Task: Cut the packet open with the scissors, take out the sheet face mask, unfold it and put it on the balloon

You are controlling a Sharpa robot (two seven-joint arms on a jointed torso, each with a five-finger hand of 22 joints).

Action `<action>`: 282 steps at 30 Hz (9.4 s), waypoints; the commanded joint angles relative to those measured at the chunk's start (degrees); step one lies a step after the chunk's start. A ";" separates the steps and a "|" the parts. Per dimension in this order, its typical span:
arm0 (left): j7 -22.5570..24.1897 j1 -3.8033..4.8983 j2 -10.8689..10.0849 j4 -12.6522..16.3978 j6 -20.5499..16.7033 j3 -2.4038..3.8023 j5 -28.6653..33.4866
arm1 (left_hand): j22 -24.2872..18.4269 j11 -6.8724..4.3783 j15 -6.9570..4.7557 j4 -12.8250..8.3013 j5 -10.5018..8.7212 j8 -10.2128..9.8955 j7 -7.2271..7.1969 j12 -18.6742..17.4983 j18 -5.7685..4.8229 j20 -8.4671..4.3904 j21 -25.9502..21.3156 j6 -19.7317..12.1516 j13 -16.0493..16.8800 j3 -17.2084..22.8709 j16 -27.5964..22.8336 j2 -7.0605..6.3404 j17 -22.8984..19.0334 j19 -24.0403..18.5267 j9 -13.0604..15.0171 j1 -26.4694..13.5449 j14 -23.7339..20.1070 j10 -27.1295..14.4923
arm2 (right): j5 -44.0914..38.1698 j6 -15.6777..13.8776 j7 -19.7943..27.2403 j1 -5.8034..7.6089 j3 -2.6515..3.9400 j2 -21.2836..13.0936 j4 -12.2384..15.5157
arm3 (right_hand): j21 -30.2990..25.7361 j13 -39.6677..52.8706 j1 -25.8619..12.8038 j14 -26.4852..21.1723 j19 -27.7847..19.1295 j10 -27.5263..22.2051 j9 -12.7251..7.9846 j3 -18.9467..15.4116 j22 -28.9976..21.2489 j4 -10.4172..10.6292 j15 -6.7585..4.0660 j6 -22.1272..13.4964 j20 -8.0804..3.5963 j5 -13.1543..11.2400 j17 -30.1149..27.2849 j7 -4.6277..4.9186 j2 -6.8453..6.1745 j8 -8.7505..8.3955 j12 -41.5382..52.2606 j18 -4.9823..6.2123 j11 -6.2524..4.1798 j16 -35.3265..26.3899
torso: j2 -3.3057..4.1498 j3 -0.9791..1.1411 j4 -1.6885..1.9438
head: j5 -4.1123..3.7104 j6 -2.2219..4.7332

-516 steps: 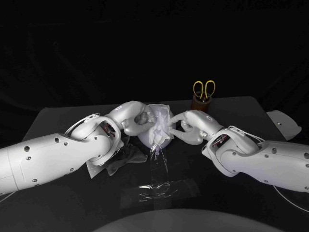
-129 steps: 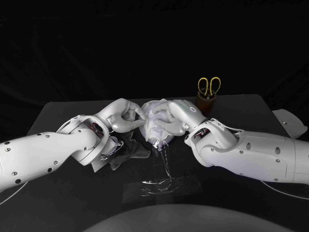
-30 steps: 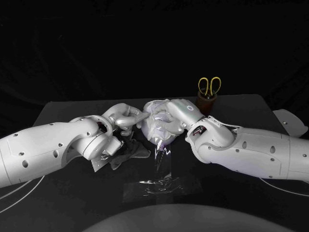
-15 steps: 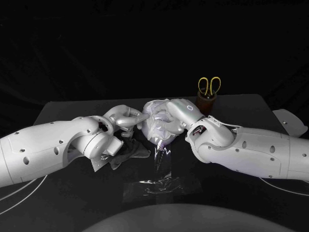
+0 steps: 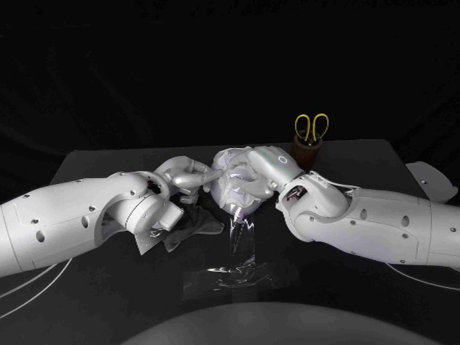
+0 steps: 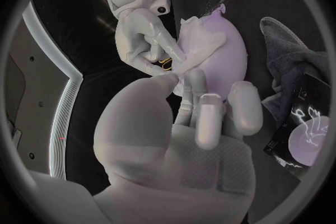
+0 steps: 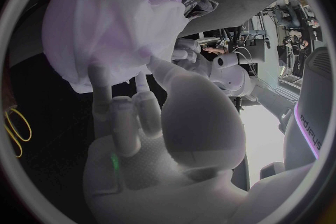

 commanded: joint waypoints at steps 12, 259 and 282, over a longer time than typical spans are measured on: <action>-1.29 0.24 0.86 -0.24 0.34 0.05 0.35 | 1.18 -0.37 -0.71 -2.95 -0.08 0.63 -0.48 0.40 -1.28 -0.29 0.84 0.79 0.55 -0.21 0.67 -0.61 11.08 1.03 0.22 5.77 4.51 0.71 | -0.41 1.69 -1.03 -0.08 -0.12 -0.04 -0.16 | 0.35 6.21 -0.24 1.86 0.47 0.26 0.06 -0.27 2.89 0.22 -0.30 0.22 0.03 -0.13 6.49 -0.01 0.44 0.32 0.33 0.64 -0.11 0.41 | -0.01 0.01 -0.01 | -0.08 -0.17; 8.72 -2.31 -9.94 5.50 -0.04 -3.03 7.90 | -34.13 3.22 1.93 -6.08 -0.05 2.54 2.85 -39.57 5.22 1.71 -27.71 -6.21 -25.79 11.14 -22.94 -2.09 -30.67 -17.99 -0.05 3.17 -10.42 3.69 | -2.93 -0.98 13.21 -3.41 -0.37 -13.05 10.80 | 2.05 6.20 1.89 2.17 1.85 0.49 -0.22 0.19 3.45 -0.02 -0.55 2.25 -0.13 -0.04 6.88 -0.43 1.46 0.45 0.42 0.37 -0.48 0.49 | 0.00 -0.04 0.04 | 2.02 -0.10; 8.79 -6.25 -5.36 5.04 -4.79 -3.21 -1.27 | -32.55 2.73 1.71 -10.21 -0.22 -1.53 2.49 -26.56 4.85 1.73 -27.23 -5.00 -18.06 0.02 -17.77 -5.79 -25.06 -17.22 -3.58 6.25 -10.42 2.10 | -7.14 4.01 8.19 -3.49 -0.37 -11.50 10.15 | 3.05 6.56 2.07 2.49 2.53 0.92 -0.01 0.42 3.71 0.08 -0.96 3.97 -0.50 -0.07 7.39 -0.97 2.04 1.23 0.83 0.21 -0.94 0.58 | 0.04 -0.07 -0.01 | 2.01 -0.49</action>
